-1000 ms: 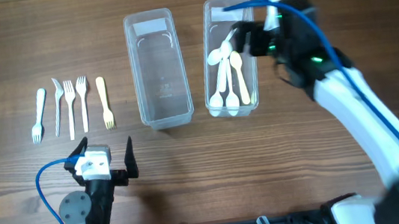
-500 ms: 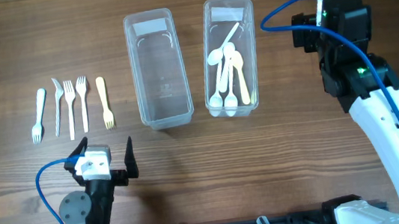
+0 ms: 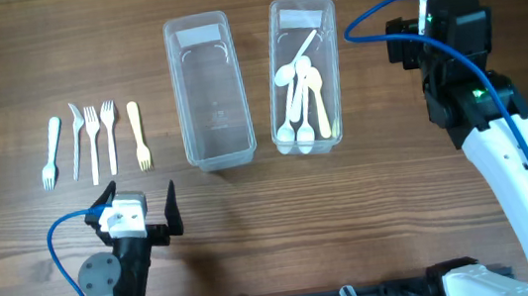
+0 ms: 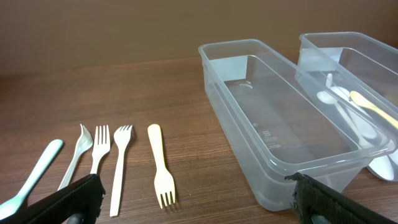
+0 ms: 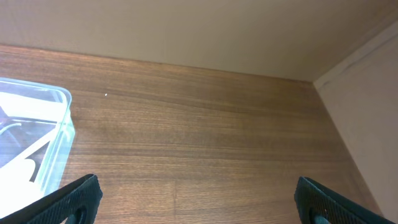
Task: Pack container
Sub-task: 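Raise the right gripper away from the container, then move left gripper to the cream fork and grasp it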
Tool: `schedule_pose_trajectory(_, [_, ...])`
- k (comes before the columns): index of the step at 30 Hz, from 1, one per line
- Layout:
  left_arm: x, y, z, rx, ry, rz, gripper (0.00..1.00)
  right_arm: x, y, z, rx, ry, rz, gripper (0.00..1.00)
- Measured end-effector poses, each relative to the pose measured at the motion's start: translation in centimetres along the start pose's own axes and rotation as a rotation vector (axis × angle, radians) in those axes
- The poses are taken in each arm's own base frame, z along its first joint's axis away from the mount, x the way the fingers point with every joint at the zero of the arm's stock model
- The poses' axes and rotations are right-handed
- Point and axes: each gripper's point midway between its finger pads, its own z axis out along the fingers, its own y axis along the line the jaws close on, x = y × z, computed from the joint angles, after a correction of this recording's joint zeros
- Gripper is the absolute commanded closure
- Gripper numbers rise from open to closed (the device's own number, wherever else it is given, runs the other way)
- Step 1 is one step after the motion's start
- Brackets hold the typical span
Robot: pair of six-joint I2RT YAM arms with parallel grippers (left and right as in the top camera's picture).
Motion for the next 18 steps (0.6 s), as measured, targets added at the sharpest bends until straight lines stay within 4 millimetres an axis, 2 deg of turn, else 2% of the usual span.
schedule_pose_trajectory(6, [0.0, -0.1, 0.0, 0.007, -0.001, -0.001, 0.0, 0.0, -0.1, 0.0, 0.003, 0.0, -0.003, 0.0])
schedule_pose_trajectory(10, [-0.1, -1.3, 0.0, 0.076, -0.006, -0.005, 0.0, 0.0, -0.1, 0.0, 0.003, 0.0, -0.003, 0.0])
schedule_pose_trajectory(13, [-0.4, -1.5, -0.2, 0.085, -0.008, -0.048, 0.0, 0.0, -0.1, 0.0, 0.003, 0.0, -0.003, 0.0])
schedule_pose_trajectory(15, [-2.5, -1.2, -0.8, 0.069, -0.04, -0.11, 0.0, 0.0, -0.1, 0.0, 0.003, 0.0, -0.003, 0.0])
schedule_pose_trajectory(18, [-8.3, -0.3, -2.3, 0.033, -0.107, -0.194, 0.0, 0.0, -0.1, 0.0, 0.003, 0.001, -0.004, 0.0])
